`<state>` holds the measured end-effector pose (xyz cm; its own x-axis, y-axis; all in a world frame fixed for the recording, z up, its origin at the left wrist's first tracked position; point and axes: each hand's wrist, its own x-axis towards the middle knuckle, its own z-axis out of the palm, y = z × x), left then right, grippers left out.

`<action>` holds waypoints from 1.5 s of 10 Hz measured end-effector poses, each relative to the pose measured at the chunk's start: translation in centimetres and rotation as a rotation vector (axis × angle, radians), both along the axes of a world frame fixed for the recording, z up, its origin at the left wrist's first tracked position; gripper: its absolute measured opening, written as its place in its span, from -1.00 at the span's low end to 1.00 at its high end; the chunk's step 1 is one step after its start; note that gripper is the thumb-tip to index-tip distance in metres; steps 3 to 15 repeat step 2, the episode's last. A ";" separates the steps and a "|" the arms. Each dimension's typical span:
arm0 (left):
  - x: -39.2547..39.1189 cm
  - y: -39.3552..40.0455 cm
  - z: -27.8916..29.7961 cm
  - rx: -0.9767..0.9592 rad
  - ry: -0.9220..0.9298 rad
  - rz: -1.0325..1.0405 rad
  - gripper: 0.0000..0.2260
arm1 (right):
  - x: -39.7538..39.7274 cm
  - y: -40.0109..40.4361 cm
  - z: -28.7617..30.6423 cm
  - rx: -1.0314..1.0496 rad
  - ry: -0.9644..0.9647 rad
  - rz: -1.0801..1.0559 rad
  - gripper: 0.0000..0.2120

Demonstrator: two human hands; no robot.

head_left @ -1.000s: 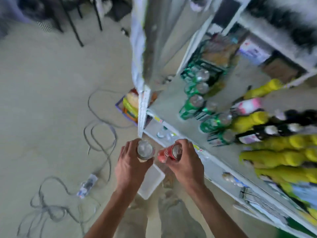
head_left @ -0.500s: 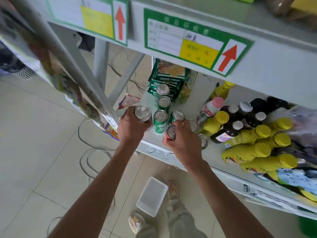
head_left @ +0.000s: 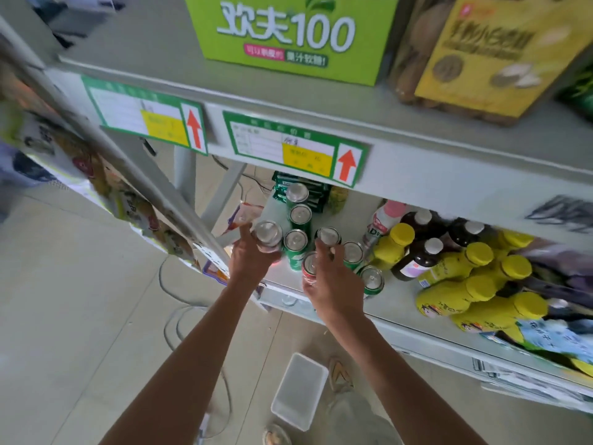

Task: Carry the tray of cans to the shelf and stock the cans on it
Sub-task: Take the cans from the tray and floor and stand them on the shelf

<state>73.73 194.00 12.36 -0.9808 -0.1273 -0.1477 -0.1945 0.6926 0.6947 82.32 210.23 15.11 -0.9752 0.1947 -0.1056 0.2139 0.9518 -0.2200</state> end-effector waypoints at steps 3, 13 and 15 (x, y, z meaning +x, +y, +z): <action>7.3 -2.9 5.6 -0.100 -0.050 -0.186 -0.07 | 9.2 0.5 3.7 -0.078 0.096 -0.095 -0.13; 7.3 -2.9 5.6 -0.100 -0.050 -0.186 -0.07 | 9.2 0.5 3.7 -0.078 0.096 -0.095 -0.13; 7.3 -2.9 5.6 -0.100 -0.050 -0.186 -0.07 | 9.2 0.5 3.7 -0.078 0.096 -0.095 -0.13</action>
